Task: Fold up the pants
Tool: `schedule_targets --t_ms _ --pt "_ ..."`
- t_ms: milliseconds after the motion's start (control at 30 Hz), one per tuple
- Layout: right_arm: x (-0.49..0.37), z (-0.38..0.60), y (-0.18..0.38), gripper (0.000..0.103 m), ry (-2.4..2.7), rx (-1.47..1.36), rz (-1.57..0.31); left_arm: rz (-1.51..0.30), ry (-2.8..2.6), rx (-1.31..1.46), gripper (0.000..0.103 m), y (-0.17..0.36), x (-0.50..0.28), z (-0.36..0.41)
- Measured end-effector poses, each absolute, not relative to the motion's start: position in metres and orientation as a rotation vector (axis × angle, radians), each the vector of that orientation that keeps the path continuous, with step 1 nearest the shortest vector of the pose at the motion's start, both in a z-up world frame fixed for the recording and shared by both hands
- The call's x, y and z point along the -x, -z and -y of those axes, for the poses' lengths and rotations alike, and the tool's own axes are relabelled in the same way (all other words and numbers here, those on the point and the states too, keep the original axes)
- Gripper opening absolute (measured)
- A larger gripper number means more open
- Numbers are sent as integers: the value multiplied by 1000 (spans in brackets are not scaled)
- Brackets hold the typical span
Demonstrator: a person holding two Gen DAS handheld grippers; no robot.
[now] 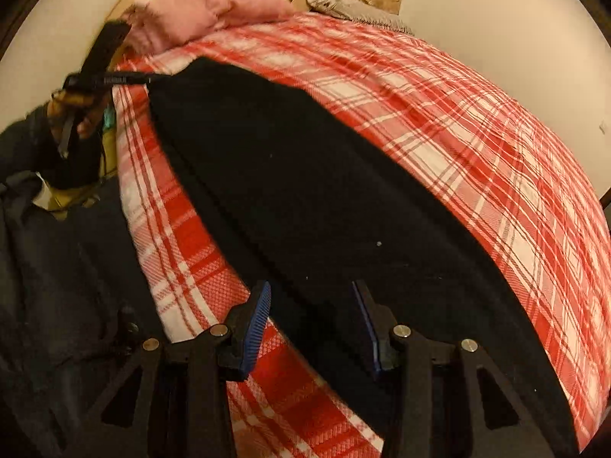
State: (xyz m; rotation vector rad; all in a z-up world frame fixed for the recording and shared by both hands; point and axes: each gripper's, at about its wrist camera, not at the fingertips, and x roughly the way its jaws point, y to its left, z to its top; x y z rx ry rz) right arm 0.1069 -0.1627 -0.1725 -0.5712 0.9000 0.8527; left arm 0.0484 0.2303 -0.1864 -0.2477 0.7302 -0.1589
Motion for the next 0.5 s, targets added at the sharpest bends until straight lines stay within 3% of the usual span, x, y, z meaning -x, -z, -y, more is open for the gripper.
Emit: schedule_targets --t_ms 200,367,500 --pt "-102 148 192 44 -818 697 -900 -736 161 267 34 187 -53 -230" --pt "-109 150 189 21 -819 645 -918 -728 173 309 34 189 -56 -236" --pt "-114 149 190 17 -829 625 -945 -726 178 310 35 189 -55 -236"
